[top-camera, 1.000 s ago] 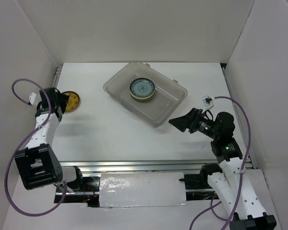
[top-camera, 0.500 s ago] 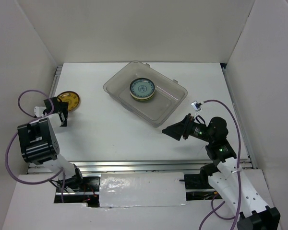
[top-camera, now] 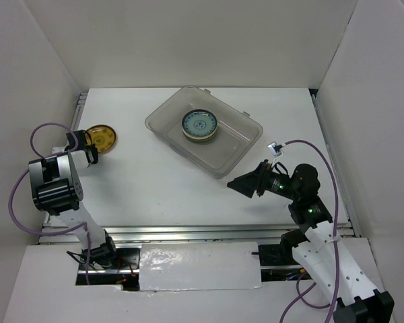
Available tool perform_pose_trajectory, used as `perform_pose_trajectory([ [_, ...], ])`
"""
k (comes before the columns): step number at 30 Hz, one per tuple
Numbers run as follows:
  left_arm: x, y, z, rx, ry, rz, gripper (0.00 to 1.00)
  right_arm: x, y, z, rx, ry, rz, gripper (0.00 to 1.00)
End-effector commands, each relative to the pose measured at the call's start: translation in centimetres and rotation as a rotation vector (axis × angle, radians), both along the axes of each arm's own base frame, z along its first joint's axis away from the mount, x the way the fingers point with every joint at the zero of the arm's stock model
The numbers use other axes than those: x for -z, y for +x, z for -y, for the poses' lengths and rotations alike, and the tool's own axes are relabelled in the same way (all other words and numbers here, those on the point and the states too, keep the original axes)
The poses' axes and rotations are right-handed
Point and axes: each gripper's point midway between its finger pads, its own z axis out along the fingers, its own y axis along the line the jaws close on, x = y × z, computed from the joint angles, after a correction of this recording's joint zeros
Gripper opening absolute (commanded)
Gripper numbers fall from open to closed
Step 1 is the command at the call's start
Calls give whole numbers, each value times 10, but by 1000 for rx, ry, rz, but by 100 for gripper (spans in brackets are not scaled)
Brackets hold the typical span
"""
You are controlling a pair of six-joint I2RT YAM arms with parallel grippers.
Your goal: Place the plates into the plastic bin on the countertop
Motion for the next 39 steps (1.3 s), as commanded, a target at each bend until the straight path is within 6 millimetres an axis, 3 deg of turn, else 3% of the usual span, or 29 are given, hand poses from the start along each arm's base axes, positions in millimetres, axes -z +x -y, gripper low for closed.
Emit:
perform_pose_trajectory([
  [1, 31, -26, 4, -15, -53, -95, 0, -28, -1, 3, 24, -3, 94, 100],
  [3, 13, -23, 3, 1, -37, -63, 0, -31, -1, 6, 42, -17, 102, 100],
  [7, -67, -11, 10, 62, 86, 49, 0, -34, 1, 12, 79, -42, 109, 100],
  [8, -111, -17, 12, 75, 151, 121, 0, -34, 0, 12, 81, -46, 110, 100],
  [10, -150, -21, 28, 109, 245, 190, 0, -32, 3, 15, 102, -53, 107, 100],
  [11, -188, -28, 36, 136, 308, 257, 0, -30, 6, 18, 123, -59, 99, 100],
  [12, -202, -28, 47, 175, 333, 280, 0, -28, 8, 20, 139, -63, 90, 100],
  [13, -231, -22, 69, 257, 352, 346, 0, -27, 11, 22, 157, -69, 76, 100],
  [14, -231, -22, 82, 329, 365, 317, 0, -20, 16, 26, 182, -87, 46, 100],
  [15, -238, -14, 107, 420, 370, 332, 0, -20, 20, 29, 211, -95, 35, 100],
  [17, -244, 11, 148, 619, 348, 344, 0, -15, 26, 35, 245, -114, 8, 100],
  [18, -239, 17, 170, 710, 330, 326, 0, -17, 30, 41, 275, -117, 4, 100],
  [19, -236, 37, 204, 850, 307, 322, 0, -17, 31, 43, 285, -124, 3, 100],
  [21, -223, 49, 246, 992, 278, 277, 0, -19, 33, 50, 316, -134, -7, 100],
  [22, -219, 70, 264, 1046, 265, 266, 0, -22, 33, 53, 327, -144, 2, 100],
  [24, -207, 79, 297, 1151, 237, 250, 0, -25, 28, 58, 343, -155, -1, 100],
  [25, -200, 96, 309, 1174, 230, 251, 0, -26, 29, 61, 358, -159, 2, 100],
  [28, -182, 115, 336, 1226, 211, 205, 0, -29, 23, 65, 368, -169, 11, 100],
  [30, -186, 125, 350, 1234, 228, 209, 0, -30, 19, 66, 366, -177, 4, 100],
  [31, -168, 128, 354, 1238, 210, 169, 0, -31, 17, 66, 365, -177, 7, 100],
  [35, -153, 133, 361, 1230, 194, 137, 0, -35, 11, 65, 353, -173, 14, 100],
  [37, -150, 131, 368, 1265, 185, 137, 34, -36, 10, 65, 353, -175, 18, 100],
  [38, -152, 129, 372, 1278, 187, 141, 80, -38, 9, 65, 350, -177, 23, 100],
  [39, -166, 125, 375, 1284, 227, 151, 99, -37, 10, 66, 354, -183, 22, 100],
])
